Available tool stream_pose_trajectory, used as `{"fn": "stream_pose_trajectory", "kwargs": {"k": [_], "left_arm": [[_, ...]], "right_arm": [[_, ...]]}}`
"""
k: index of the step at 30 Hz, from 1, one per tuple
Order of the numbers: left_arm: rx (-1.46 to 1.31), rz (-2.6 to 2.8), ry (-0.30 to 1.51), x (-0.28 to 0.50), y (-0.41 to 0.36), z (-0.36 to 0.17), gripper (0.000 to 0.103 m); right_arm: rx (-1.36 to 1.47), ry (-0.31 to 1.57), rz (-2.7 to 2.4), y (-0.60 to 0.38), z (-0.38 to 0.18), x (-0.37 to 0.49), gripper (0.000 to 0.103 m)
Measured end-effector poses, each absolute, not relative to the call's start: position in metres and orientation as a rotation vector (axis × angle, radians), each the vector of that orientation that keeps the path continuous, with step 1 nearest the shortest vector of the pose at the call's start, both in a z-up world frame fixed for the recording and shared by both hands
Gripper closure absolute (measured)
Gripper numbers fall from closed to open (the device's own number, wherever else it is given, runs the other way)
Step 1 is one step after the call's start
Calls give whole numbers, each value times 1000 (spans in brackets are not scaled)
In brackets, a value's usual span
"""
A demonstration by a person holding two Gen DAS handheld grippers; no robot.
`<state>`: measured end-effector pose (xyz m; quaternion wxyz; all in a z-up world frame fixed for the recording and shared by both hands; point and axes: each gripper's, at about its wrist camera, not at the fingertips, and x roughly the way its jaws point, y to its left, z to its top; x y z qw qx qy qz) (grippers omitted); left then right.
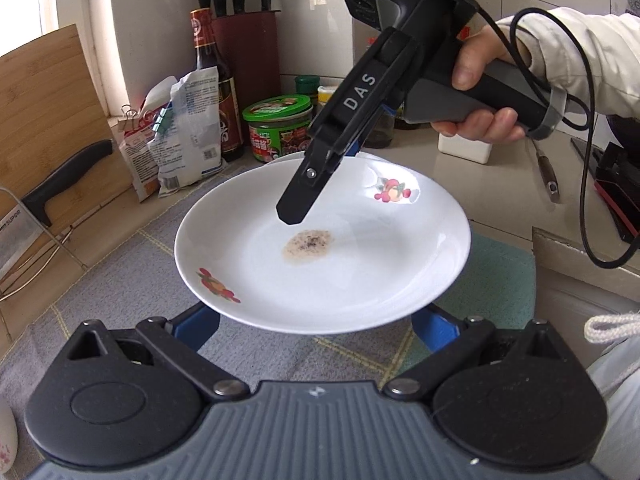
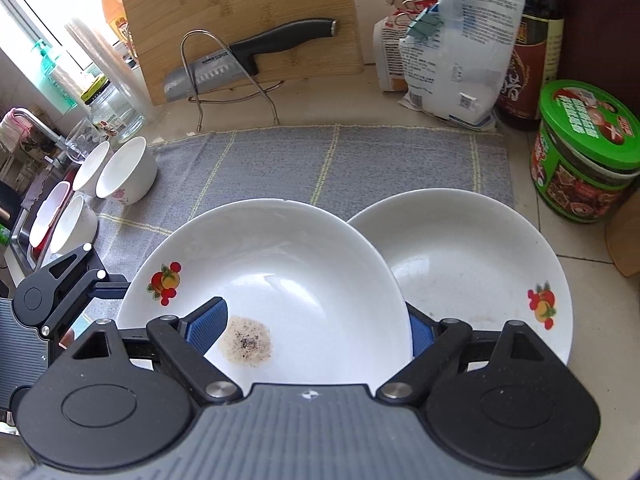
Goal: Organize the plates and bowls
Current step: 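Carry the stained plate with both grippers toward the plate stack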
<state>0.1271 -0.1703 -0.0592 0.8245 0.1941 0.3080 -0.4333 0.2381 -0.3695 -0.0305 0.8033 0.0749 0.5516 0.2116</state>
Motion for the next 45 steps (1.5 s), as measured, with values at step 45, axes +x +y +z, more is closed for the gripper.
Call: {"fn": "stream_pose_trajectory", "kwargs": {"k": [45], "left_arm": [[421, -1037, 688, 170, -227, -83, 2]], "right_arm": [[202, 1197, 311, -437, -52, 248, 10]]}}
